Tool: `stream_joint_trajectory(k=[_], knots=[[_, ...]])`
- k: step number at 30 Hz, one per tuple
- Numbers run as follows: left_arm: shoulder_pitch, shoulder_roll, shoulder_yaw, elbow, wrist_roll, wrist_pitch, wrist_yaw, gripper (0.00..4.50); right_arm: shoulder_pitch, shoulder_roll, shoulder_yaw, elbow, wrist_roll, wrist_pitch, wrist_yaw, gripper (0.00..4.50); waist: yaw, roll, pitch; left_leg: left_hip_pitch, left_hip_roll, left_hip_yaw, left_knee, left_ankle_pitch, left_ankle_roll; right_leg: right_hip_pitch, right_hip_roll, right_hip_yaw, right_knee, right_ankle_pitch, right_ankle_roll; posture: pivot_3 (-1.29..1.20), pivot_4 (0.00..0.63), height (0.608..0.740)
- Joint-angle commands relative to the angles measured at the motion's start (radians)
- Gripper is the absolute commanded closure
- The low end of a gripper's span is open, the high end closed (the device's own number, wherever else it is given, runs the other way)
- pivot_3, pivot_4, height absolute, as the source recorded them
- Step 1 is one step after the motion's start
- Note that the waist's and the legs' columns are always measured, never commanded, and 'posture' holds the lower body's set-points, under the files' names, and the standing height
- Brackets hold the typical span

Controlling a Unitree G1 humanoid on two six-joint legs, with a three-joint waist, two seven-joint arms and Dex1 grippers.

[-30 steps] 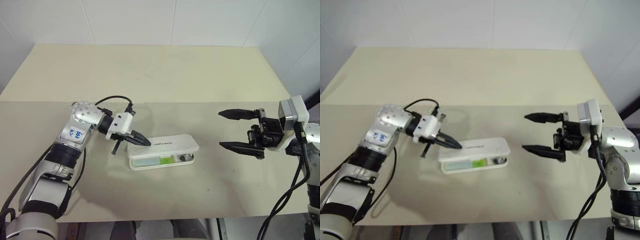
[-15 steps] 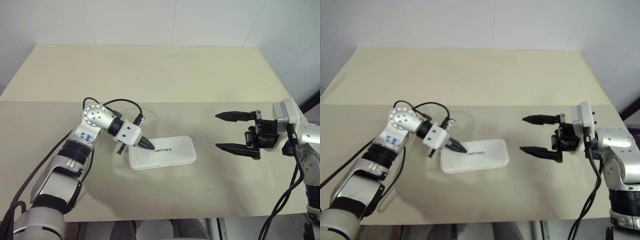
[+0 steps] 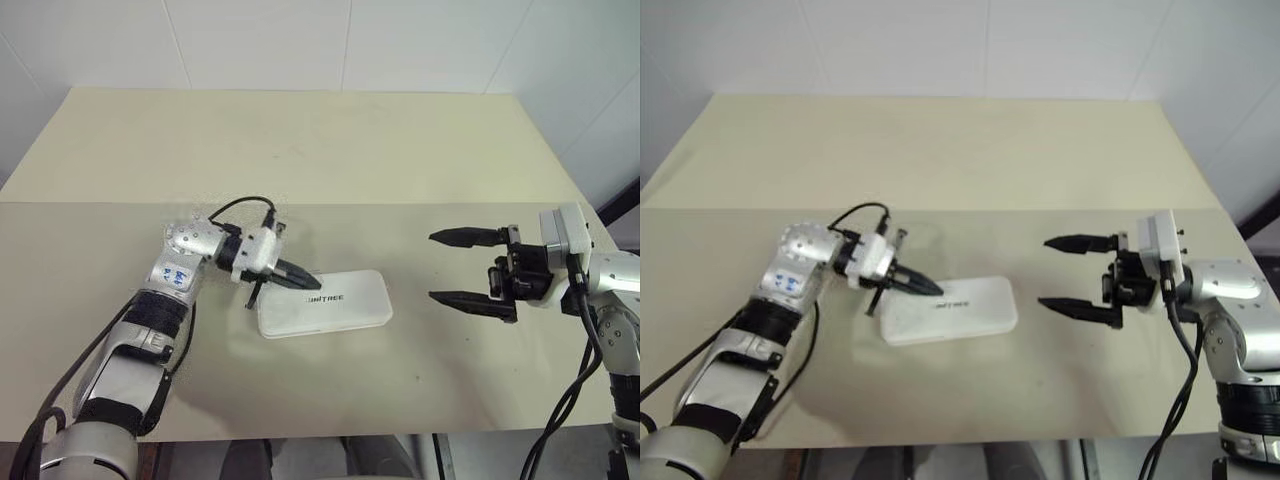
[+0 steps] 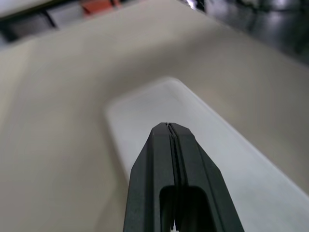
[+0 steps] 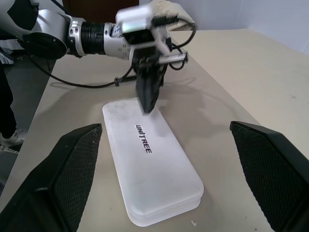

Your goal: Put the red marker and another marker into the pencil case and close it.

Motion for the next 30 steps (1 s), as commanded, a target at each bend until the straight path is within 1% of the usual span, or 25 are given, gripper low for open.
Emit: stream_joint_trajectory(k=[1, 4, 6, 9, 13, 14, 17, 19, 24, 28, 30], knots=[[0.048, 0.027, 0.073, -0.096, -0.061, 0.108, 0.038, 4.47, 0.016, -0.013, -0.042, -0.025, 0.008, -0.015, -0.009, 0.00, 0.001, 0.000, 0.000, 0.000, 0.000, 0.000, 0.000, 0.000, 0.000, 0.000, 0.000, 0.000, 0.000, 0.000, 0.000, 0.00, 0.150, 0.740], [0.097, 0.062, 0.109, -0.149, -0.061, 0.168, 0.063, 4.47, 0.020, -0.016, -0.045, -0.024, 0.008, -0.017, -0.011, 0.00, 0.000, 0.000, 0.000, 0.000, 0.000, 0.000, 0.001, 0.000, 0.000, 0.000, 0.000, 0.000, 0.000, 0.000, 0.000, 0.00, 0.150, 0.740], [0.137, 0.097, 0.144, -0.185, -0.078, 0.202, 0.058, 4.10, 0.026, -0.022, -0.051, -0.020, 0.006, -0.020, -0.007, 0.00, 0.001, 0.000, 0.000, 0.000, 0.000, 0.000, 0.001, 0.000, 0.000, 0.000, 0.000, 0.000, 0.001, 0.000, 0.000, 0.00, 0.150, 0.740], [0.178, 0.155, 0.179, -0.224, -0.105, 0.273, 0.032, 3.26, 0.027, -0.031, -0.058, -0.007, 0.003, -0.024, 0.001, 0.00, 0.001, 0.000, 0.000, 0.000, 0.000, 0.000, 0.002, 0.000, 0.000, 0.000, 0.000, 0.000, 0.001, 0.000, 0.000, 0.00, 0.150, 0.740], [0.214, 0.217, 0.209, -0.240, -0.099, 0.291, 0.002, 1.93, 0.017, -0.037, -0.060, 0.008, 0.000, -0.026, 0.007, 0.00, 0.002, 0.000, 0.000, 0.000, 0.000, 0.000, 0.001, 0.000, 0.000, 0.001, 0.000, -0.001, 0.000, 0.000, 0.000, 0.00, 0.150, 0.740], [0.217, 0.232, 0.210, -0.242, -0.103, 0.324, -0.002, 1.54, 0.016, -0.038, -0.059, 0.011, -0.002, -0.028, 0.008, 0.00, 0.003, 0.000, 0.000, 0.000, 0.000, 0.000, 0.001, 0.000, 0.000, 0.001, 0.000, -0.001, 0.000, 0.000, 0.000, 0.00, 0.150, 0.740], [0.236, 0.249, 0.232, -0.261, -0.103, 0.326, 0.007, 0.54, 0.018, -0.042, -0.066, 0.023, -0.004, -0.037, 0.017, 0.00, 0.008, 0.000, 0.000, 0.000, 0.000, 0.000, 0.001, 0.000, 0.000, 0.000, 0.000, -0.001, 0.000, 0.000, -0.001, 0.00, 0.150, 0.740], [0.257, 0.262, 0.248, -0.277, -0.103, 0.329, 0.010, 0.03, 0.020, -0.044, -0.070, 0.027, -0.007, -0.042, 0.016, 0.00, 0.011, 0.000, 0.000, 0.000, 0.000, 0.000, 0.001, 0.000, 0.000, 0.000, 0.000, -0.001, 0.000, 0.000, -0.001, 0.00, 0.150, 0.740], [0.281, 0.285, 0.270, -0.298, -0.109, 0.354, 0.014, 0.03, 0.020, -0.055, -0.085, 0.057, -0.017, -0.050, 0.013, 0.00, 0.013, 0.000, 0.000, 0.000, 0.000, 0.000, 0.000, 0.000, 0.000, 0.000, 0.000, -0.001, -0.001, -0.001, -0.001, 0.00, 0.150, 0.740], [0.216, 0.289, 0.254, -0.198, -0.072, 0.319, -0.022, 0.03, -0.003, -0.073, -0.088, 0.062, -0.013, -0.038, 0.004, 0.00, 0.019, 0.001, 0.001, 0.000, 0.000, 0.000, 0.001, 0.000, 0.000, 0.000, 0.000, -0.001, 0.000, -0.001, -0.001, 0.00, 0.150, 0.740], [0.212, 0.298, 0.257, -0.181, -0.063, 0.313, -0.026, 0.03, 0.010, -0.079, -0.096, 0.054, -0.011, -0.038, 0.003, 0.00, 0.021, 0.001, 0.001, 0.000, 0.000, 0.000, 0.001, 0.000, 0.000, 0.000, 0.000, -0.001, -0.001, -0.001, -0.001, 0.00, 0.150, 0.740]])
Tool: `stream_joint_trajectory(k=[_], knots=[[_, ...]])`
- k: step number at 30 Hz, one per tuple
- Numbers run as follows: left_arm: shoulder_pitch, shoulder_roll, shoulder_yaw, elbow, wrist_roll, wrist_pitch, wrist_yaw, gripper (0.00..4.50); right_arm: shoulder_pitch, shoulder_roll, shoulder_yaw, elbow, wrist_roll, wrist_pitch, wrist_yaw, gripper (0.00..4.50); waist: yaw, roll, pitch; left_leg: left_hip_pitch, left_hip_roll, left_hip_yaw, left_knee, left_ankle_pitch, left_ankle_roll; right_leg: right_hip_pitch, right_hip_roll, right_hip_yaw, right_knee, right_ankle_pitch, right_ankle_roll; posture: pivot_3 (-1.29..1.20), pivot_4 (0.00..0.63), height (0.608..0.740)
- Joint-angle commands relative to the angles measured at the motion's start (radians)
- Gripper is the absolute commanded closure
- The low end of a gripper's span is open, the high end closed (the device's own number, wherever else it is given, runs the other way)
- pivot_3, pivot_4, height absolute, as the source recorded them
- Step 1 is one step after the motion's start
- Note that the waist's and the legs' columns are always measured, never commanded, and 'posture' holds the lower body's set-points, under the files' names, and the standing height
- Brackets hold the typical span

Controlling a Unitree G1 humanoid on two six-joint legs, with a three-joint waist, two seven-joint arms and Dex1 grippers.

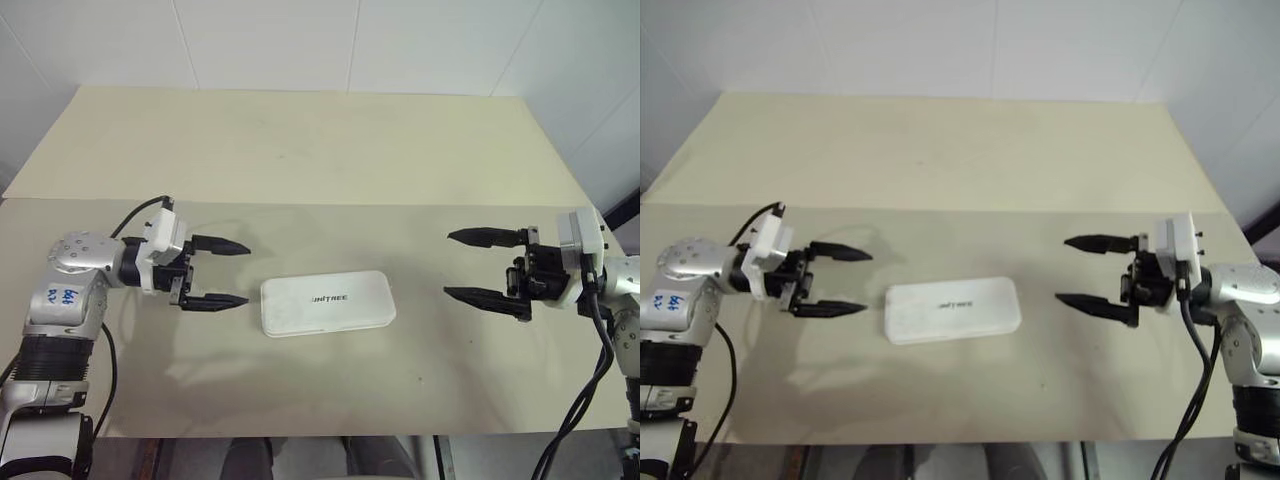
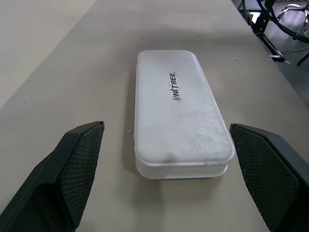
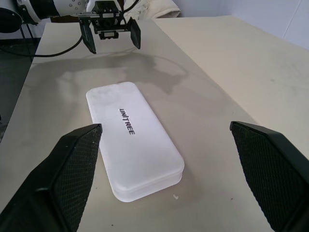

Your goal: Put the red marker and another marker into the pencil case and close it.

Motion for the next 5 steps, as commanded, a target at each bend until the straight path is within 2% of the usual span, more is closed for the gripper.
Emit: stream_joint_trajectory(k=[1, 5], knots=[[-0.019, 0.025, 0.018, 0.019, 0.011, -0.020, -0.013, 0.03, 0.007, -0.031, -0.058, -0.023, 0.014, -0.002, -0.006, 0.00, 0.001, 0.000, 0.000, 0.000, 0.000, 0.000, 0.000, 0.000, 0.000, 0.000, 0.000, 0.000, 0.000, 0.000, 0.000, 0.00, 0.150, 0.740], [-0.019, 0.046, 0.021, 0.029, 0.013, -0.013, -0.027, 0.03, 0.005, -0.022, -0.054, -0.042, 0.021, 0.006, -0.024, 0.00, 0.001, 0.000, 0.000, 0.000, 0.000, 0.000, -0.002, 0.000, 0.000, -0.001, 0.000, 0.000, -0.001, 0.000, -0.001, 0.00, 0.150, 0.740]])
